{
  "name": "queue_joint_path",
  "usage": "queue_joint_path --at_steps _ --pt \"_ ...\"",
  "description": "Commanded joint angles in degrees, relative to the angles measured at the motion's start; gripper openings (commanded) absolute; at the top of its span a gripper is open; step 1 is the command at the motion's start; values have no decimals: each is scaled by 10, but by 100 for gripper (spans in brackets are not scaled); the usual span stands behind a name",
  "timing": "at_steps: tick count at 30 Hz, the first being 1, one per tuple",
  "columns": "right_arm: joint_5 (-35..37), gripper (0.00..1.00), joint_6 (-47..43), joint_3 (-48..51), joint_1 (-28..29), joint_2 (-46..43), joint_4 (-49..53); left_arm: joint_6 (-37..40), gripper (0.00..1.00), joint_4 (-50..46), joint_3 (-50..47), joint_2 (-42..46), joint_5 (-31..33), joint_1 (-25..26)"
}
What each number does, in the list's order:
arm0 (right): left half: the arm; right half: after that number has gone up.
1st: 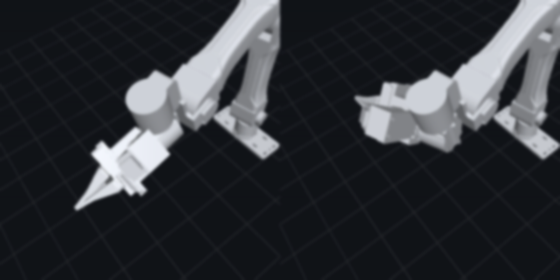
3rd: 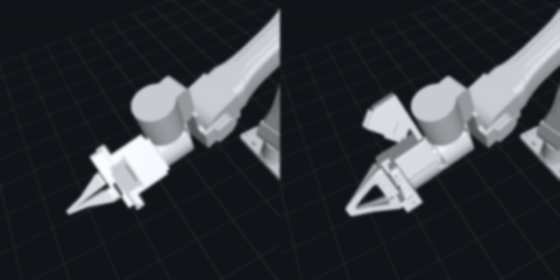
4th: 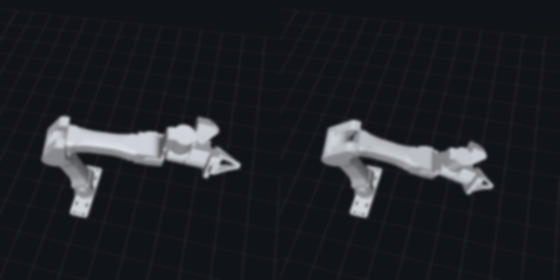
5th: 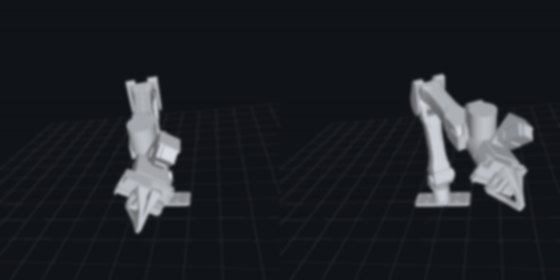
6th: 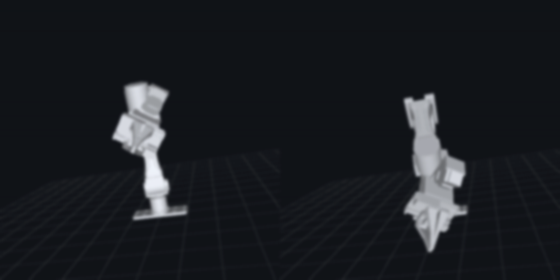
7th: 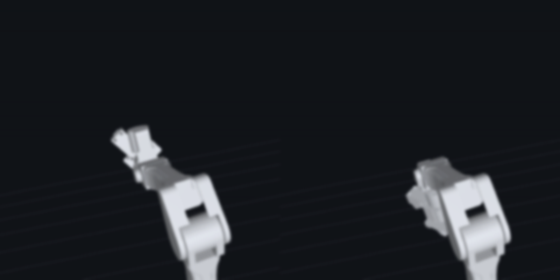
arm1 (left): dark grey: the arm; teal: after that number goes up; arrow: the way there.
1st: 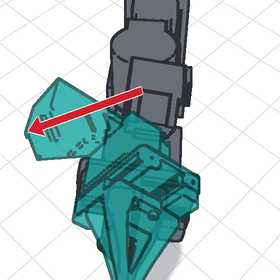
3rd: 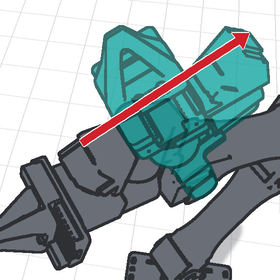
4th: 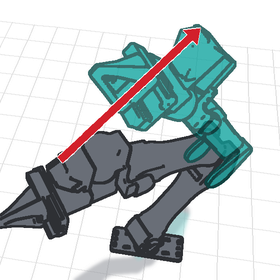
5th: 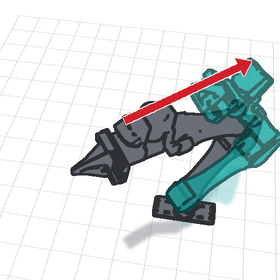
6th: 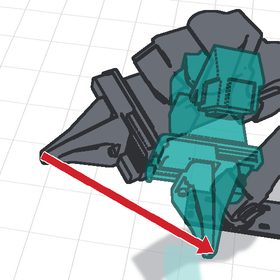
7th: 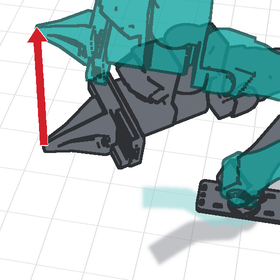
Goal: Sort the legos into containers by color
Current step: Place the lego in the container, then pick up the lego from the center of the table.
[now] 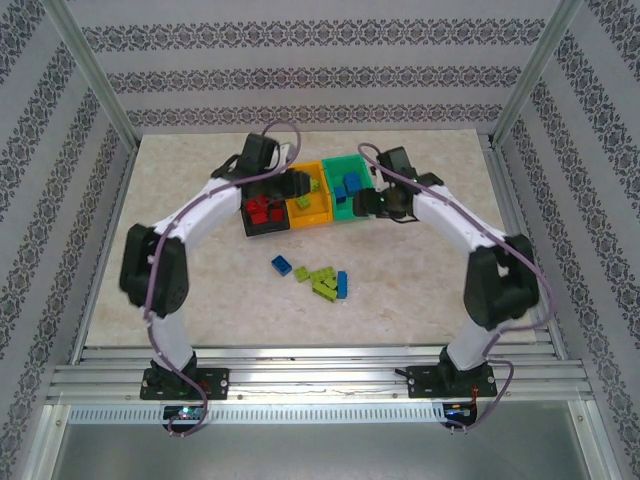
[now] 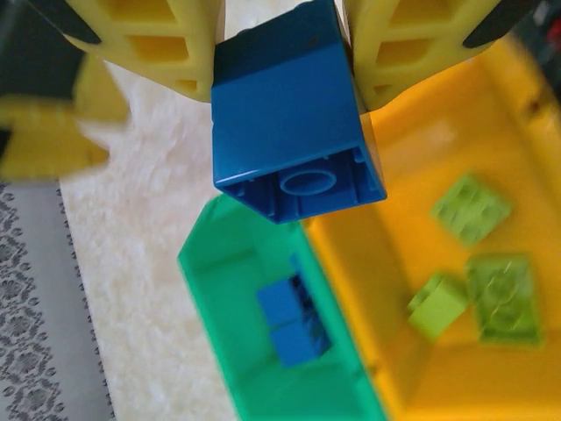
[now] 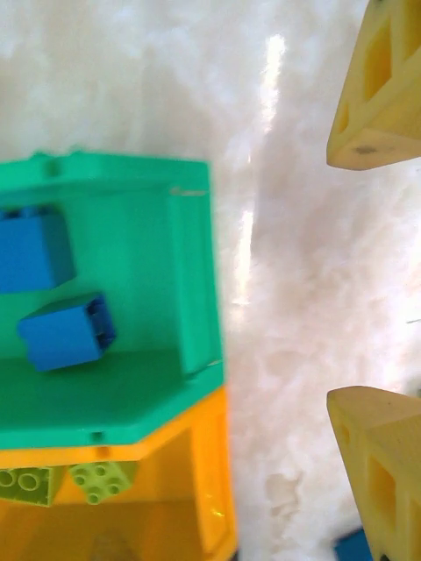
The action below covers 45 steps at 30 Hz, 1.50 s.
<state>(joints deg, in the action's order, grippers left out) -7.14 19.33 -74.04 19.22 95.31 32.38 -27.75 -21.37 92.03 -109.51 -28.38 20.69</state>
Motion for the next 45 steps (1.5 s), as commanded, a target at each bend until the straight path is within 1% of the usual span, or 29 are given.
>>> queue_joint_path --at_steps 1,4,6,8,10,12,13,14,16,17,22,26,28,33,35,37,38,40,41,42,45 --pt "-13 67 9 84 1 -58 -6 34 27 -76 146 -93 -18 11" --pt "-9 67 15 150 12 -106 -2 44 27 -126 307 -192 -11 20" --pt "-11 67 26 186 20 -131 -4 51 27 -179 430 -274 -1 27" --pt "-18 67 40 216 29 -150 -11 41 31 -231 571 -357 -1 29" --pt "-24 68 53 236 42 -159 -20 30 35 -255 650 -407 0 30" --pt "-24 69 65 248 59 -160 -30 21 37 -242 654 -415 1 31" --pt "-26 70 72 252 68 -156 -36 18 42 -231 641 -411 3 32" --pt "-26 70 78 253 78 -151 -41 17 49 -224 631 -407 3 33" --pt "-28 71 88 252 96 -138 -52 19 58 -220 617 -400 3 33" --pt "-30 71 94 249 105 -129 -55 21 61 -220 614 -398 1 34" --pt "-29 71 112 231 141 -96 -68 33 64 -237 595 -371 -2 34" --pt "-31 71 121 221 152 -74 -78 49 64 -233 524 -307 -7 38" --pt "-37 70 124 217 154 -61 -82 58 64 -213 444 -256 -6 40" --pt "-47 69 130 205 169 -25 -89 44 63 -65 142 -75 -4 41" --pt "-45 66 132 203 170 -7 -90 38 63 -29 37 -13 4 41" --pt "-40 59 133 202 170 8 -87 32 63 -3 -52 41 10 41" --pt "-39 53 130 203 168 13 -85 31 63 2 -98 66 13 41" --pt "-42 35 128 208 164 12 -87 25 63 13 -167 110 14 41" --pt "-41 27 126 210 160 8 -86 22 63 18 -205 133 12 41" --pt "-41 23 126 213 154 2 -84 18 63 22 -241 155 11 41" --pt "-47 21 121 217 135 -16 -88 11 62 33 -332 215 13 42"
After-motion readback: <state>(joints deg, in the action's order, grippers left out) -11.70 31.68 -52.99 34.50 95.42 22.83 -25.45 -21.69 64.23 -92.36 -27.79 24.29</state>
